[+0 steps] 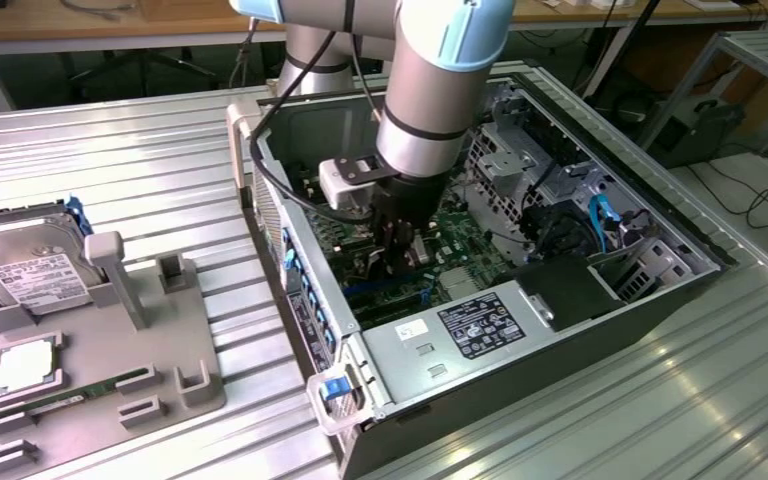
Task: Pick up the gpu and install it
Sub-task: 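Insert the gpu into the slot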
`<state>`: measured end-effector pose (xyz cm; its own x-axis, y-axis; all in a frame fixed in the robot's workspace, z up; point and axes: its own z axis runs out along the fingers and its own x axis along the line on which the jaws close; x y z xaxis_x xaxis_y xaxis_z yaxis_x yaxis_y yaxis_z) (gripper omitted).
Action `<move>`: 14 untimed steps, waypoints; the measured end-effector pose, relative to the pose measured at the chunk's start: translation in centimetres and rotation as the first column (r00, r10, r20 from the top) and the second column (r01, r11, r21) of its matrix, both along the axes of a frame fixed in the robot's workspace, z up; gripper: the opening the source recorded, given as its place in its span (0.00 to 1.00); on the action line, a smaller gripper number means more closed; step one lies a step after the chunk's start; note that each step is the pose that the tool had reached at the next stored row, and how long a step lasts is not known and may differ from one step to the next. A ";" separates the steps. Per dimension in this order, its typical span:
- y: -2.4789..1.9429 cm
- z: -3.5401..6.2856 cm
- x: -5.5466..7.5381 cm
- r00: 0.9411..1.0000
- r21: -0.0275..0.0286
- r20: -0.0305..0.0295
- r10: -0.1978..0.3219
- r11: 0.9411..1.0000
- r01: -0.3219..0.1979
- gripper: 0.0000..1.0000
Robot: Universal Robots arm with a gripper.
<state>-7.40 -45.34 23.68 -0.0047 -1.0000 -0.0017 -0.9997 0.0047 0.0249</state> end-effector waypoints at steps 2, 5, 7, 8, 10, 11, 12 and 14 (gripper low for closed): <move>0.00 -0.13 0.0 1.000 0.000 0.000 0.000 1.000 0.000 0.28; 0.00 -0.31 0.0 1.000 0.000 0.000 0.000 1.000 0.000 0.28; 0.00 -0.33 0.0 1.000 0.000 0.000 0.000 1.000 0.000 0.28; 0.00 -0.34 0.0 1.000 0.000 0.000 0.000 1.000 0.000 0.28; 0.00 -0.42 0.0 1.000 0.000 0.000 0.000 1.000 0.000 0.28; -0.01 -0.59 -0.1 1.000 -0.001 0.000 0.000 1.000 0.000 0.28; -0.01 -0.76 -0.1 1.000 -0.001 0.000 0.000 1.000 0.000 0.28; -0.02 -1.04 -0.2 1.000 -0.001 -0.001 0.000 1.000 0.000 0.28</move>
<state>-7.60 -45.36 22.64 -0.0045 -1.0000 -0.0005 -0.9997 0.0045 0.0258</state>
